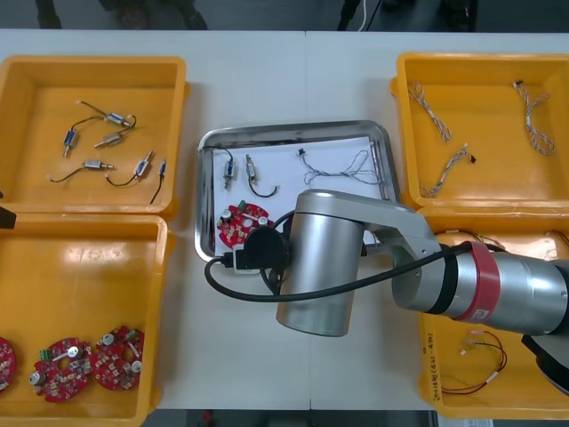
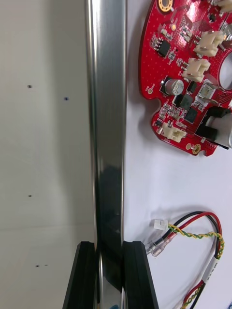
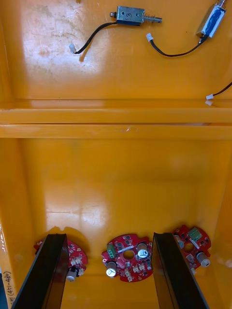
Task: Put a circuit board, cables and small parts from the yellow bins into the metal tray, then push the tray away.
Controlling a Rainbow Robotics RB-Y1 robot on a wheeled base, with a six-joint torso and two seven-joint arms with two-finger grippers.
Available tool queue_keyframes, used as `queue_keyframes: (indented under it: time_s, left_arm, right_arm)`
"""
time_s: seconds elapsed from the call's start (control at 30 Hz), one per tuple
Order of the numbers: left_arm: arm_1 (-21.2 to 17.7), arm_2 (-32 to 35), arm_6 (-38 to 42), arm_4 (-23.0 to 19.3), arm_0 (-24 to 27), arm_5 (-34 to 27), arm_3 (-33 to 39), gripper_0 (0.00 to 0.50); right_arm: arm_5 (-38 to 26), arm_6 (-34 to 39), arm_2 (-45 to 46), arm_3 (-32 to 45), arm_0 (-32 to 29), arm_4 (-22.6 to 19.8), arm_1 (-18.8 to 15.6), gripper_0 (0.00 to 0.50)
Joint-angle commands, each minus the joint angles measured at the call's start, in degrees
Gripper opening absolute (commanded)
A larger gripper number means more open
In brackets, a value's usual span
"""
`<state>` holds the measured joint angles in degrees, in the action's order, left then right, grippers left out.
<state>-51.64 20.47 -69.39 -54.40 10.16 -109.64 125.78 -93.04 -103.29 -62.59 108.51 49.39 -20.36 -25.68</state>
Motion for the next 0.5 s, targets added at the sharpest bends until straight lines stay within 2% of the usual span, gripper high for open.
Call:
queue_keyframes:
  time_s: [0.03,0.5]
  left_arm:
    - [-2.6,1.6,-2.6,-0.4,-0.9,-0.4,1.6,0.5]
    - [-2.6,1.6,-2.6,-0.4,-0.9,-0.4,1.6,0.5]
  right_arm:
    - [2.0,2.0,-1.4,-2.4,4.7,-0.5,-0.6,0.0]
    - [5.3,2.0,-1.4,-8.1,8.9,-0.5,-0.5,0.0]
